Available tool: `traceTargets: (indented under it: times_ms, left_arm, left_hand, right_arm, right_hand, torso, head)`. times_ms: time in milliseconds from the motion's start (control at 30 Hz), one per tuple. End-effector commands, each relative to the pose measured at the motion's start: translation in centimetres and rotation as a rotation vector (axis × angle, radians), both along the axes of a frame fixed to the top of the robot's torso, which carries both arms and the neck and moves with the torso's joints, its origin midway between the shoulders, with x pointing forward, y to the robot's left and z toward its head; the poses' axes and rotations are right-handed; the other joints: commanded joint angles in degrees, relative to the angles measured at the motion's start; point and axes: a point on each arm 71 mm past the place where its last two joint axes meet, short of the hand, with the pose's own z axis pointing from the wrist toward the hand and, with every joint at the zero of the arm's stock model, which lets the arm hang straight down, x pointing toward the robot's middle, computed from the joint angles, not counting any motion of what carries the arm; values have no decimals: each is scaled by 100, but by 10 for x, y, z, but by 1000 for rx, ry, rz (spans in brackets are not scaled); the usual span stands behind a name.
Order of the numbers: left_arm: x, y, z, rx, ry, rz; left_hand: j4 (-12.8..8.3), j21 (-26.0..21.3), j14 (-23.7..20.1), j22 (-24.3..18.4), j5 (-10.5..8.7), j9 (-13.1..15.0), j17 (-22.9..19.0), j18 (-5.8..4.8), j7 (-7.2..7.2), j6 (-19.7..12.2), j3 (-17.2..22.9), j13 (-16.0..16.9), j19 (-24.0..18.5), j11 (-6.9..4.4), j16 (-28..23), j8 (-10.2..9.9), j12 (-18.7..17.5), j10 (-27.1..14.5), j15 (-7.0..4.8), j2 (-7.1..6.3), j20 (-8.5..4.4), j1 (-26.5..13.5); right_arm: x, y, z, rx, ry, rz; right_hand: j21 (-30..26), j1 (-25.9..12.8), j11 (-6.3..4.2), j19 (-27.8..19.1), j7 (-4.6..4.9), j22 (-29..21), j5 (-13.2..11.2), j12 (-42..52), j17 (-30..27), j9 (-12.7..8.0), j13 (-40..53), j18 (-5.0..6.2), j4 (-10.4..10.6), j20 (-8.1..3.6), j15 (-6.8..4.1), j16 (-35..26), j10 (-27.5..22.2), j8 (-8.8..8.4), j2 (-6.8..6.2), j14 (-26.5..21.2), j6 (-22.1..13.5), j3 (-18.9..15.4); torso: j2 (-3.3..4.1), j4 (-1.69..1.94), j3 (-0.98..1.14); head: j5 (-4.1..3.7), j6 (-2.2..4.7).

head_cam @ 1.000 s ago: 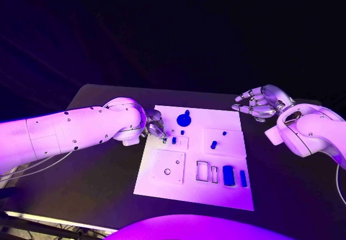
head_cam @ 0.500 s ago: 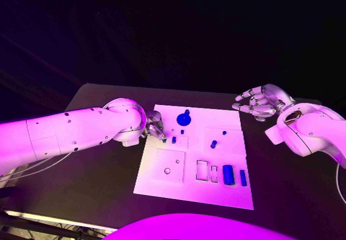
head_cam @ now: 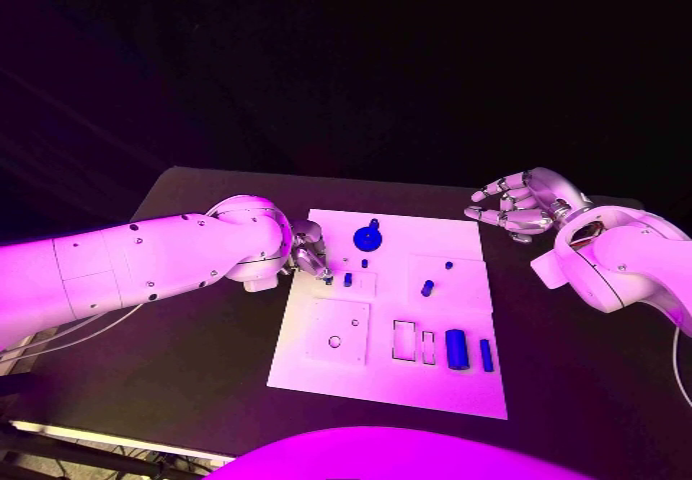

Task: Assemble the parts on the task board

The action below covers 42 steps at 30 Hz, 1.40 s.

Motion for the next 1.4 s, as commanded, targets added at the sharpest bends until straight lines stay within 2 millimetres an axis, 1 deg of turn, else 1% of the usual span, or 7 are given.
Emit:
traceTargets:
  times_ms: [33,300,533,767,1133,1400]
  left_arm:
    - [-2,-2,-2,16,22,-21]
    - [-2,-3,-1,2,10,-22]
    - [-2,-4,-1,-3,7,-24]
    - [-3,-4,-1,-6,4,-22]
    - [-2,-3,-1,-3,7,-24]
    - [-2,-4,-3,5,21,-34]
  left_hand:
    - [-916,26,522,5,19,9,1235,-52,-21,30,870,3,42,-16,36,9,10,39,-37,42,-17,29]
    - [-944,35,532,23,58,6,1272,-56,-26,54,876,44,54,-21,53,-3,28,66,-40,34,-20,29]
    - [-953,36,534,23,72,5,1279,-56,-27,63,878,60,54,-23,56,-6,36,77,-41,29,-21,29]
    - [-970,39,539,29,94,3,1298,-57,-30,77,880,83,57,-26,64,-13,47,93,-42,19,-23,29]
    - [-1007,50,547,48,132,-1,1326,-60,-36,111,885,127,69,-32,76,-26,70,127,-47,-8,-28,31]
    - [-1007,50,547,48,132,-1,1326,-60,-36,111,885,127,69,-32,76,-26,70,127,-47,-8,-28,31]
  right_arm:
    - [0,1,0,-8,0,14]
    - [0,1,-1,-8,1,13]
    - [0,1,-1,-9,3,12]
    - [0,0,-1,-9,4,11]
    - [0,0,-2,-9,5,11]
    - [-1,0,-2,-10,5,11]
  right_hand:
    - [-19,-47,-11,-37,-6,2,3,-19,392,-6,-4,82,-5,-3,14,-29,-30,36,0,296,-46,37]
    - [-32,-51,-12,-40,-7,-7,4,-23,389,-7,-11,85,-4,-4,13,-31,-32,40,5,296,-45,43]
    - [-32,-51,-12,-40,-7,-7,4,-23,389,-7,-11,85,-4,-4,13,-31,-32,40,5,296,-45,43]
    - [-32,-51,-12,-40,-7,-7,4,-23,389,-7,-11,85,-4,-4,13,-31,-32,40,5,296,-45,43]
    - [-32,-51,-12,-40,-7,-7,4,-23,389,-7,-11,85,-4,-4,13,-31,-32,40,5,296,-45,43]
    - [-32,-51,-12,-40,-7,-7,4,-23,389,-7,-11,85,-4,-4,13,-31,-32,40,5,296,-45,43]
  torso:
    - [1,-3,-1]
    - [-2,3,-4]
    - [0,2,-3]
    - [1,-3,2]
    - [2,-3,1]
    - [3,-6,3]
  head:
    - [-6,-9]
    - [-1,-10]
    - [2,-6]
    - [10,4]
    - [7,3]
    - [4,-16]
